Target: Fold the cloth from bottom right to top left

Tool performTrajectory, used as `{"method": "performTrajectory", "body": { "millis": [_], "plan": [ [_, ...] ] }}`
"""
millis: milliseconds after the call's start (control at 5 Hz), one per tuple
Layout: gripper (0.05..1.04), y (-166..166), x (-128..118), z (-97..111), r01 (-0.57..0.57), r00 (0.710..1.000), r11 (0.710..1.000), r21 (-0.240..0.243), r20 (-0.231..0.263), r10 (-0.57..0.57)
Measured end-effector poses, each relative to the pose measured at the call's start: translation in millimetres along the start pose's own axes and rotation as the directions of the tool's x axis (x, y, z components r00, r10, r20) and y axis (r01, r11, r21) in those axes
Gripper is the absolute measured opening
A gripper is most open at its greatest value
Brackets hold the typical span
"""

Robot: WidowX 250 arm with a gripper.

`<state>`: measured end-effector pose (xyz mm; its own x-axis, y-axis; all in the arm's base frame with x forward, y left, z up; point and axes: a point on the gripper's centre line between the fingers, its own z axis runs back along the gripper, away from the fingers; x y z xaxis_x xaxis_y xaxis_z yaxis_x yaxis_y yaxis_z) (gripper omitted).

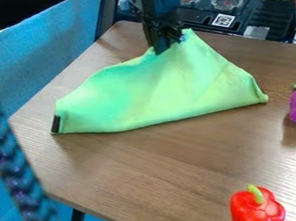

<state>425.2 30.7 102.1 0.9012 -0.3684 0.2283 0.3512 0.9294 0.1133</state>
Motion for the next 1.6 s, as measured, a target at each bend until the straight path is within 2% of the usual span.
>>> {"method": "performTrajectory", "body": {
  "millis": [200, 400, 600, 1000, 1200, 1400, 1600],
  "plan": [
    [0.059, 13, 8, -2, 0.005, 1.000, 1.000, 0.001, -0.023, -0.005],
    [0.059, 22, 7, -15, 0.033, 0.997, 0.999, 0.003, -0.070, -0.033],
    [0.059, 36, 5, -19, 0.037, 0.996, 0.999, 0.000, -0.085, -0.036],
    [0.059, 58, -3, -28, 0.072, 0.997, 0.997, -0.008, -0.011, -0.073],
    [0.074, 65, -2, -22, 0.071, 0.997, 0.997, -0.017, 0.009, -0.071],
    [0.220, 68, 1, -29, 0.082, 0.996, 0.997, 0.008, 0.021, -0.082],
    [0.475, 67, 6, -27, 0.097, 0.995, 0.995, 0.009, 0.036, -0.097]
  ]
}}
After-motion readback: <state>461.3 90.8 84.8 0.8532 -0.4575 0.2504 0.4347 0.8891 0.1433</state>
